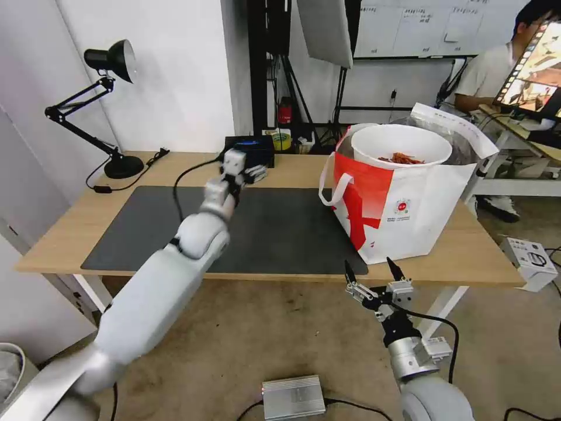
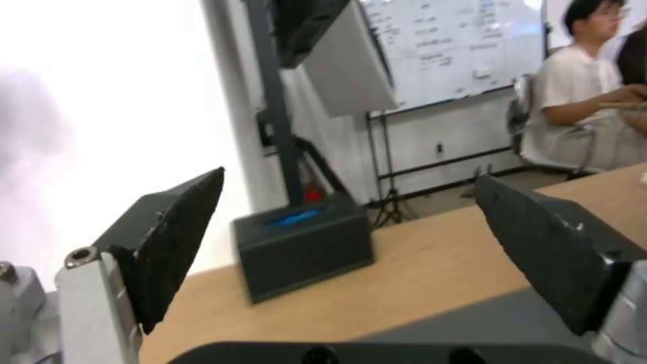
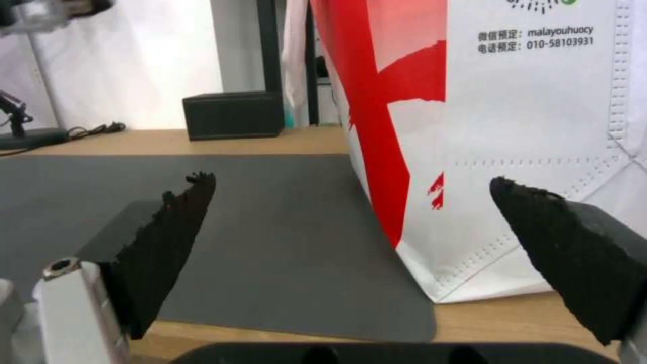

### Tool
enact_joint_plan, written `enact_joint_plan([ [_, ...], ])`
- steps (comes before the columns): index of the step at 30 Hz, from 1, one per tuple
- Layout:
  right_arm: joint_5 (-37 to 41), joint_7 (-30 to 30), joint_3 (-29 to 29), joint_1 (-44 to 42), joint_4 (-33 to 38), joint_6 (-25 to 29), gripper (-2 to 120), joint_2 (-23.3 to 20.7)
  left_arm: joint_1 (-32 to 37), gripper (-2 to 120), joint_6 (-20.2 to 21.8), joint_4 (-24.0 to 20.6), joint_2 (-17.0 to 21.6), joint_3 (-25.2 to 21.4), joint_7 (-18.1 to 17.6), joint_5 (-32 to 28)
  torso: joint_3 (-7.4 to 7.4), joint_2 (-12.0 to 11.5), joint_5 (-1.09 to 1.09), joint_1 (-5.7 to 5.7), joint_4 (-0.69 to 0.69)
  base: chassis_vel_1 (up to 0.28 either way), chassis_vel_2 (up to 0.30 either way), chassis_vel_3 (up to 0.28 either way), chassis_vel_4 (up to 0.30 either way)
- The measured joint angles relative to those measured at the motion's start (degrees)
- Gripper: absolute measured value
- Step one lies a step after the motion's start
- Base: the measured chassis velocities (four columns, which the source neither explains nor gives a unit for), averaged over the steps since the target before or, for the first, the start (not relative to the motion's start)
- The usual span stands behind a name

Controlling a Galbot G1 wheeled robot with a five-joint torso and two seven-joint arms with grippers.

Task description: Pick up the trash from the table and place it into the takeout bag.

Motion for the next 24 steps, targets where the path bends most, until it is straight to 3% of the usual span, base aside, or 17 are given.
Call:
enact_joint_plan([
  [4, 0.0, 0.0, 0.0, 0.0, 0.0, 0.0, 100, 0.0, 4.2, 100, 0.0, -2.5, 0.7, -3.4, 0.7, 1.1, 0.0, 0.0, 0.0, 0.0, -0.01, 0.0, 0.0, 0.0, 0.0],
  [6, 0.0, 0.0, 0.0, 0.0, 0.0, 0.0, 100, 0.0, 11.9, 100, -0.3, -7.1, 1.5, -8.6, 1.8, 2.7, 0.0, 0.0, 0.0, 0.0, -0.01, 0.0, 0.0, 0.0, 0.0],
  [9, 0.0, 0.0, 0.0, 0.0, 0.0, 0.0, 100, 0.0, 14.5, 100, -0.3, -8.7, 1.4, -10.5, 2.4, 3.2, 0.0, 0.0, 0.0, -0.01, 0.0, 0.0, 0.0, 0.0, 0.0],
  [10, 0.0, 0.0, 0.0, 0.0, 0.0, 0.0, 100, 0.0, 19.2, 100, -0.4, -11.5, 1.1, -14.3, 3.9, 4.3, 0.0, 0.0, 0.01, 0.0, -0.02, 0.0, 0.0, 0.0, 0.0],
  [12, 0.0, 0.0, 0.0, 0.0, 0.0, 0.0, 100, 0.0, 21.2, 100, -0.6, -12.6, 0.9, -16.0, 4.3, 4.9, -0.01, 0.0, 0.0, 0.0, -0.01, 0.0, 0.0, 0.0, 0.0],
  [14, 0.0, 0.0, 0.0, 0.0, 0.0, 0.0, 100, 0.0, 27.1, 100, -1.3, -16.0, -0.2, -21.3, 5.8, 6.4, 0.0, 0.0, 0.0, 0.0, -0.01, 0.0, 0.0, 0.0, 0.0],
  [15, 0.0, 0.0, 0.0, 0.0, 0.0, 0.0, 100, 0.0, 27.1, 100, -1.3, -16.0, -0.2, -21.3, 5.8, 6.4, 0.0, 0.0, 0.0, 0.0, -0.01, 0.0, 0.0, 0.0, 0.0],
  [18, 0.0, 0.0, 0.0, 0.0, 0.0, 0.0, 100, 0.0, 34.5, 100, -2.3, -19.9, -2.4, -27.0, 7.9, 8.6, 0.0, 0.0, 0.0, -0.01, 0.0, 0.0, 0.0, 0.0, 0.0],
  [24, 0.0, 0.0, 0.0, 0.0, 0.0, 0.0, 100, 0.0, 43.0, 100, -4.1, -24.5, -6.7, -31.9, 10.4, 10.0, 0.0, 0.0, 0.01, -0.01, 0.0, 0.0, 0.0, 0.0, 0.0],
])
